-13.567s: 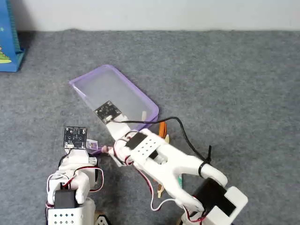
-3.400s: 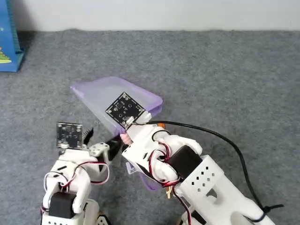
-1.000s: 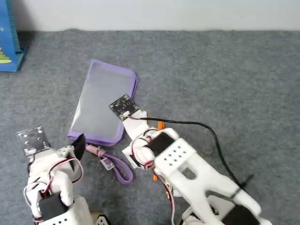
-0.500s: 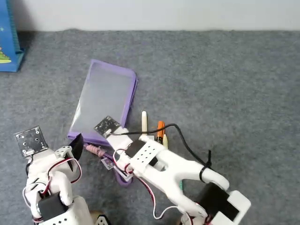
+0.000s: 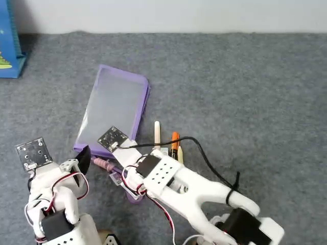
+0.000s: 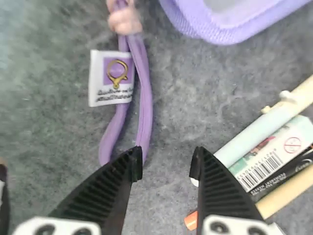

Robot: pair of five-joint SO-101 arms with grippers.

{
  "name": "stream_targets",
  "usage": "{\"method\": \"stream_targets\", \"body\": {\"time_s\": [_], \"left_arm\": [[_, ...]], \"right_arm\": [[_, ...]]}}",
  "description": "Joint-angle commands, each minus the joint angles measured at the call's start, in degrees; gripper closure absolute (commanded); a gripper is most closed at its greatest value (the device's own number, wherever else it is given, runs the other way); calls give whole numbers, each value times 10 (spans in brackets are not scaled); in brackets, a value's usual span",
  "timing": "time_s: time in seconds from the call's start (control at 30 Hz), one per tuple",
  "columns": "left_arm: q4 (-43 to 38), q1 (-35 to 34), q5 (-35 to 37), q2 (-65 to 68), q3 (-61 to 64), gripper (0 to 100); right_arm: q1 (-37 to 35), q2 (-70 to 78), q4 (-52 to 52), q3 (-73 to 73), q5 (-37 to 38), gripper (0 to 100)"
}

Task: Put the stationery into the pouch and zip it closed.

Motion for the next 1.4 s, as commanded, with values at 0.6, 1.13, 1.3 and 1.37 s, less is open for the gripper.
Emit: {"method": "stream_targets", "body": {"time_s": [0.6,1.13,1.3,1.37], "left_arm": [[2,-4,1,-4,-7,633],[-1,-1,0,-4,2,633],[-2,0,0,-4,2,633],[-2,1,-1,-4,2,633]], "right_arm": [[-39,110,-40,-5,-34,885],[93,-139,96,-11,86,991],[167,-283,117,-11,115,991],[182,-323,117,-10,119,991]]}}
